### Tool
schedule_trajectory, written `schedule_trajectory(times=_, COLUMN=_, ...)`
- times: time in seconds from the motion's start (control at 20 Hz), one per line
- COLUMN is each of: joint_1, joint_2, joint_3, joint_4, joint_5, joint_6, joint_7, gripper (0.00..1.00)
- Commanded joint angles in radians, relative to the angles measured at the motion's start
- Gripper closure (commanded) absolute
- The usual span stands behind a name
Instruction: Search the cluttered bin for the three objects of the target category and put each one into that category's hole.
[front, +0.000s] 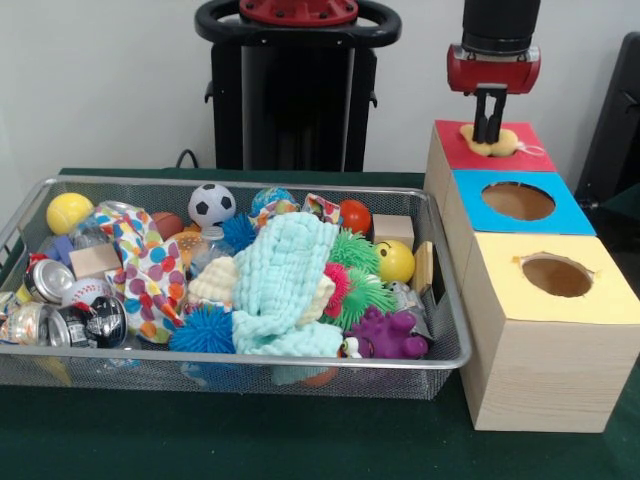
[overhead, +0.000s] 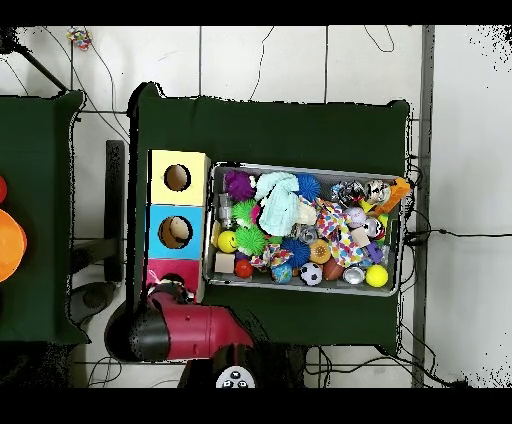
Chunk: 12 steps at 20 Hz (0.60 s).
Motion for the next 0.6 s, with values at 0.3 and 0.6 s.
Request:
schedule_trajectory(times=0.3, joint_1=0.08, joint_2=0.078, joint_3=0.012, joint_4=0.063, joint_5=0.025, joint_6=-0.112, joint_7=0.232, gripper=1.0)
schedule_trajectory(times=0.6, joint_1=0.115, joint_2=0.126, joint_3=-0.003, joint_4=0.045, joint_5=0.048, joint_6=-0.177, joint_7=0.249, gripper=1.0)
